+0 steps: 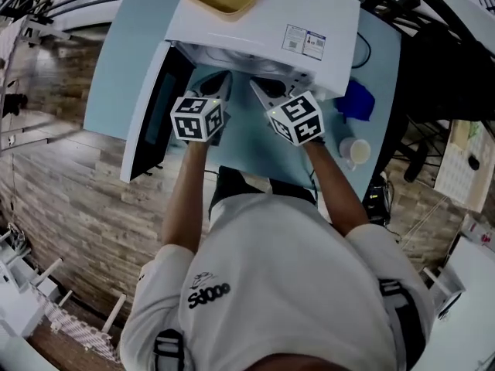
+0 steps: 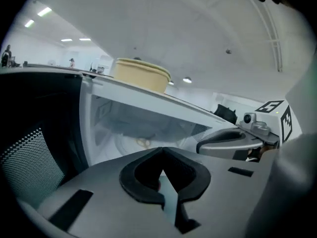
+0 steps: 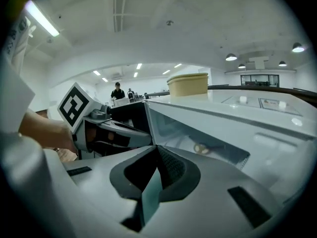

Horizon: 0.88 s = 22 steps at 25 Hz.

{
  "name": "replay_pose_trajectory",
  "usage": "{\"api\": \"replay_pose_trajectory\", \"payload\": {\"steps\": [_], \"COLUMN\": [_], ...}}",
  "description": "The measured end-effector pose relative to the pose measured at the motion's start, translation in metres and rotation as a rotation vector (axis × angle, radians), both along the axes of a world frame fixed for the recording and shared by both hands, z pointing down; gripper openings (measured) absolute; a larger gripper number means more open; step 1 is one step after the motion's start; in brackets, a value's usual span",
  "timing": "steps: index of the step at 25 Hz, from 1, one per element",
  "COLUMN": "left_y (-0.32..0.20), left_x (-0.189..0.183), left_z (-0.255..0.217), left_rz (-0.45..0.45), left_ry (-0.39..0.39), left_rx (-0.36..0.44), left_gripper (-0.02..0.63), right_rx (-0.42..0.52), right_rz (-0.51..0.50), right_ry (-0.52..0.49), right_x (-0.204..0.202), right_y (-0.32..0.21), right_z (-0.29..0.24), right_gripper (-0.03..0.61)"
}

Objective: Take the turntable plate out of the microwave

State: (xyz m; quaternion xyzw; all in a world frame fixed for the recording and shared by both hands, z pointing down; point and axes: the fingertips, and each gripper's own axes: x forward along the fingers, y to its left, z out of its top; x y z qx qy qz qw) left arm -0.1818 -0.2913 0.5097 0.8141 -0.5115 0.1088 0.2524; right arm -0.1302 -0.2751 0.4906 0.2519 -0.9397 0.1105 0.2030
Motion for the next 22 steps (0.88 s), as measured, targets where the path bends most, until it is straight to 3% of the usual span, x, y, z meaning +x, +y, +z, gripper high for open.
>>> {"api": "replay_pose_trajectory", "payload": {"steps": [2,6,12,17,22], "left_y": [-0.011,-0.028,-0.047,-0.060,-0.070], "left_x": [-0.004,-0.022,-0.036,-0.038,-0.040], "left_z": [0.008,0.032,0.066,0.083,0.097], "left_rz": [0.000,-0.084,-0.183,-0.250,-0.314], "left_ry": [0.039,0.151,0.221,0.284,0.350], "left_rx": [-0.003,-0.041,-0.096,-0.132,-0.159], "left_gripper": [0.016,0.017,0.020,0.102,0.124], "right_rx": [-0.010,-0.010,-0.037,-0.045,-0.068], "right_rz": [0.028,0.057,0.146,0.192,0.191], "right_ry": [0.026,0.062,0.086,0.148,0.188], "right_x": [-0.005,-0.013,-0.014,-0.007,-0.002], "right_y": [-0.009,-0.022,-0.045,-0.059,-0.060], "right_z": [0.011,0.030,0.056,0.079,0.098], "right_gripper": [0.006,0.006,0.006,0.008,0.049]}}
